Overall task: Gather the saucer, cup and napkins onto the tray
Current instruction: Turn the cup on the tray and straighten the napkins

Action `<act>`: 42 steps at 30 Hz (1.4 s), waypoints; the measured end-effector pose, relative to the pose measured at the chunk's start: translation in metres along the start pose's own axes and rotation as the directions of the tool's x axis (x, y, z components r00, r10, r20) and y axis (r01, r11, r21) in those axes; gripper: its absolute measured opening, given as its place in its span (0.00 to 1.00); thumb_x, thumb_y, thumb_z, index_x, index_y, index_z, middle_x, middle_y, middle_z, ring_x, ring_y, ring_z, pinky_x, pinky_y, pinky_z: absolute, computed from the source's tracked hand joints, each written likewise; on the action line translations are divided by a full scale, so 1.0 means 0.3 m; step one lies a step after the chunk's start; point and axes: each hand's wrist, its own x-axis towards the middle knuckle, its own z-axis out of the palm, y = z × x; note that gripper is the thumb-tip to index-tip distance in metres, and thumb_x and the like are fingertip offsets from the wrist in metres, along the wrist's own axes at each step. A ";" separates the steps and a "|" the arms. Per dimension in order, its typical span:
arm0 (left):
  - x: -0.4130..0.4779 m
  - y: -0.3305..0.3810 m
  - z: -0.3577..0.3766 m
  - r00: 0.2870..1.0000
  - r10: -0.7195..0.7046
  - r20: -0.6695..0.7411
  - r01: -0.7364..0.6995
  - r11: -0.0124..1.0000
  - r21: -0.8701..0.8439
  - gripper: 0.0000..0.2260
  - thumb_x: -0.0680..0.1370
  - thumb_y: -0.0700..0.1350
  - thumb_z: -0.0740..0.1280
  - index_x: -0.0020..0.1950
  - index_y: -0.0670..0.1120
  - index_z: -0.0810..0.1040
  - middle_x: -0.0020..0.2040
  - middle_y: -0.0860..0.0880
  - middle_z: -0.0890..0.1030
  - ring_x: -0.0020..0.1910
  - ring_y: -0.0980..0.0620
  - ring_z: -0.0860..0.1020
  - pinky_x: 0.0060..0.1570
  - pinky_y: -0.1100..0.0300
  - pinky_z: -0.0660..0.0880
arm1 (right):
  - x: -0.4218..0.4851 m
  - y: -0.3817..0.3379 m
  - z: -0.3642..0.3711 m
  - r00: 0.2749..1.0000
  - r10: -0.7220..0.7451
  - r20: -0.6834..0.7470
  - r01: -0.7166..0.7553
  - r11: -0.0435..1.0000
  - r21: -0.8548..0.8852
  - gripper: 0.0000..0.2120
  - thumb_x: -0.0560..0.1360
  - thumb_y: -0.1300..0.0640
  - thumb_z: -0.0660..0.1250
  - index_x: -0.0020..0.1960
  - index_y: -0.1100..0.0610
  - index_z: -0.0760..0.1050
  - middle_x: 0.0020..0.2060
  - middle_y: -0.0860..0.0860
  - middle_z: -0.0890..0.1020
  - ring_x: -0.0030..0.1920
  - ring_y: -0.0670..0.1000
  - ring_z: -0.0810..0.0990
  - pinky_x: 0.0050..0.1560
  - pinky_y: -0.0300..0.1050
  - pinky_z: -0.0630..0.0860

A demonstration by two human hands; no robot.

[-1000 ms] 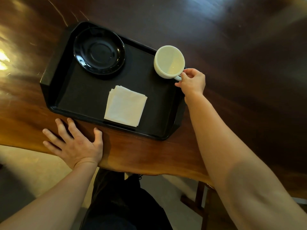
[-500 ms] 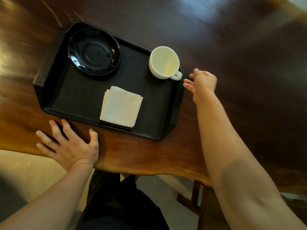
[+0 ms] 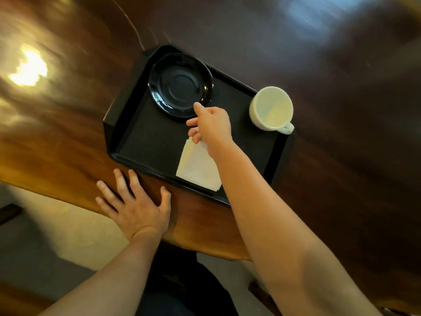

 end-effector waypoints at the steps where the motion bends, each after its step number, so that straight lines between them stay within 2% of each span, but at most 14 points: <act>1: 0.001 -0.001 -0.001 1.000 0.001 0.005 -0.001 1.000 0.003 0.40 0.76 0.62 0.69 0.81 0.45 0.60 0.84 0.40 0.57 0.83 0.32 0.48 0.79 0.34 0.44 | 0.018 -0.013 0.025 0.997 0.061 -0.050 -0.060 0.998 0.031 0.11 0.82 0.52 0.65 0.51 0.61 0.75 0.36 0.56 0.83 0.24 0.48 0.76 0.23 0.39 0.71; 4: 0.004 -0.008 0.001 0.999 -0.010 0.034 0.009 1.000 0.022 0.39 0.76 0.64 0.66 0.81 0.46 0.60 0.84 0.41 0.57 0.83 0.33 0.48 0.79 0.34 0.44 | 0.060 -0.032 0.059 0.977 0.140 -0.161 -0.139 0.990 0.016 0.11 0.81 0.54 0.67 0.48 0.63 0.74 0.34 0.56 0.81 0.23 0.48 0.76 0.21 0.38 0.69; 7: 0.007 -0.012 0.006 0.999 -0.007 0.042 0.006 0.999 0.032 0.39 0.75 0.67 0.61 0.81 0.47 0.60 0.84 0.41 0.58 0.83 0.33 0.48 0.79 0.34 0.43 | 0.062 -0.038 0.069 0.978 0.177 -0.112 -0.178 0.984 0.002 0.08 0.82 0.58 0.65 0.49 0.62 0.70 0.34 0.58 0.82 0.25 0.49 0.76 0.23 0.40 0.69; 11: 0.014 -0.011 0.009 0.999 -0.010 0.036 0.008 0.999 0.040 0.39 0.74 0.68 0.58 0.80 0.47 0.63 0.83 0.41 0.60 0.83 0.33 0.50 0.79 0.34 0.44 | 0.065 -0.047 0.077 0.980 0.193 -0.046 -0.194 0.981 -0.020 0.14 0.84 0.59 0.62 0.41 0.56 0.63 0.36 0.57 0.82 0.25 0.47 0.71 0.26 0.39 0.69; 15: 0.012 -0.012 0.011 1.000 -0.009 0.014 0.008 0.999 0.034 0.39 0.74 0.68 0.59 0.79 0.47 0.63 0.83 0.41 0.61 0.83 0.33 0.52 0.79 0.34 0.45 | 0.064 -0.064 0.089 0.980 0.185 -0.075 -0.183 0.982 0.037 0.18 0.84 0.58 0.62 0.37 0.54 0.60 0.37 0.57 0.83 0.25 0.47 0.70 0.29 0.39 0.71; 18: 0.012 -0.010 0.016 1.000 -0.012 0.001 0.012 1.000 0.028 0.38 0.74 0.68 0.59 0.79 0.48 0.64 0.82 0.41 0.62 0.83 0.33 0.53 0.79 0.34 0.45 | 0.066 -0.067 0.101 0.983 0.175 -0.055 -0.170 0.982 0.084 0.18 0.84 0.59 0.63 0.37 0.55 0.62 0.37 0.57 0.83 0.26 0.47 0.71 0.29 0.38 0.71; 20: 0.011 -0.010 0.017 1.000 -0.012 -0.002 0.012 0.999 0.030 0.38 0.75 0.68 0.59 0.79 0.48 0.64 0.83 0.42 0.61 0.83 0.33 0.52 0.79 0.35 0.45 | 0.071 -0.065 0.107 0.984 0.177 -0.029 -0.174 0.981 0.084 0.15 0.84 0.57 0.63 0.39 0.59 0.68 0.38 0.56 0.85 0.26 0.47 0.72 0.29 0.38 0.72; 24: 0.010 -0.008 0.018 1.000 -0.013 -0.006 0.013 0.999 0.031 0.38 0.75 0.68 0.58 0.79 0.48 0.64 0.83 0.42 0.61 0.83 0.34 0.52 0.80 0.35 0.44 | 0.071 -0.067 0.091 0.981 0.187 0.045 -0.191 0.978 0.081 0.12 0.82 0.53 0.67 0.52 0.63 0.75 0.43 0.59 0.87 0.24 0.45 0.76 0.26 0.35 0.76; 28: 0.011 -0.007 0.017 1.000 -0.019 -0.013 0.019 0.999 0.026 0.38 0.75 0.68 0.58 0.80 0.48 0.64 0.83 0.42 0.60 0.83 0.34 0.51 0.80 0.35 0.44 | 0.053 -0.080 0.009 0.993 0.115 0.023 -0.114 0.992 -0.058 0.15 0.81 0.51 0.67 0.57 0.64 0.75 0.42 0.59 0.87 0.27 0.47 0.81 0.32 0.38 0.79; 31: 0.008 -0.003 0.010 0.999 -0.026 -0.025 0.026 1.000 0.006 0.38 0.75 0.67 0.59 0.80 0.47 0.64 0.83 0.42 0.60 0.83 0.34 0.51 0.80 0.35 0.45 | 0.028 -0.060 -0.098 0.997 -0.065 -0.036 0.057 0.983 -0.176 0.11 0.82 0.53 0.66 0.56 0.61 0.78 0.44 0.56 0.87 0.33 0.47 0.82 0.35 0.41 0.79; 33: 0.009 -0.001 0.008 0.999 -0.023 -0.028 0.023 1.000 0.000 0.38 0.75 0.67 0.61 0.80 0.47 0.64 0.83 0.41 0.60 0.83 0.34 0.51 0.79 0.35 0.45 | -0.003 -0.022 -0.170 0.973 -0.228 -0.043 0.205 0.931 -0.303 0.07 0.81 0.54 0.67 0.55 0.56 0.78 0.42 0.51 0.85 0.35 0.45 0.81 0.38 0.41 0.80; 35: 0.009 -0.001 0.008 0.999 -0.015 -0.034 0.015 1.000 -0.001 0.38 0.75 0.67 0.61 0.80 0.47 0.64 0.83 0.41 0.60 0.83 0.33 0.51 0.79 0.35 0.45 | -0.036 0.032 -0.224 0.952 -0.306 0.006 0.269 0.829 -0.491 0.09 0.79 0.54 0.69 0.58 0.55 0.79 0.46 0.47 0.83 0.42 0.44 0.81 0.46 0.40 0.79; 38: 0.007 -0.008 0.009 0.999 -0.005 -0.043 0.005 1.000 0.011 0.38 0.75 0.67 0.60 0.80 0.47 0.63 0.83 0.41 0.59 0.83 0.33 0.51 0.79 0.34 0.46 | -0.062 0.121 -0.255 0.962 -0.244 0.121 0.258 0.667 -0.699 0.20 0.77 0.51 0.72 0.68 0.54 0.77 0.60 0.53 0.79 0.59 0.52 0.78 0.56 0.42 0.72; 42: 0.002 -0.011 0.013 0.999 -0.001 -0.053 0.002 1.000 0.007 0.39 0.75 0.67 0.59 0.80 0.47 0.63 0.83 0.41 0.59 0.83 0.33 0.51 0.80 0.34 0.46 | -0.076 0.196 -0.242 0.974 -0.191 0.122 0.220 0.671 -0.708 0.24 0.77 0.54 0.73 0.71 0.54 0.73 0.65 0.56 0.73 0.64 0.56 0.74 0.52 0.42 0.69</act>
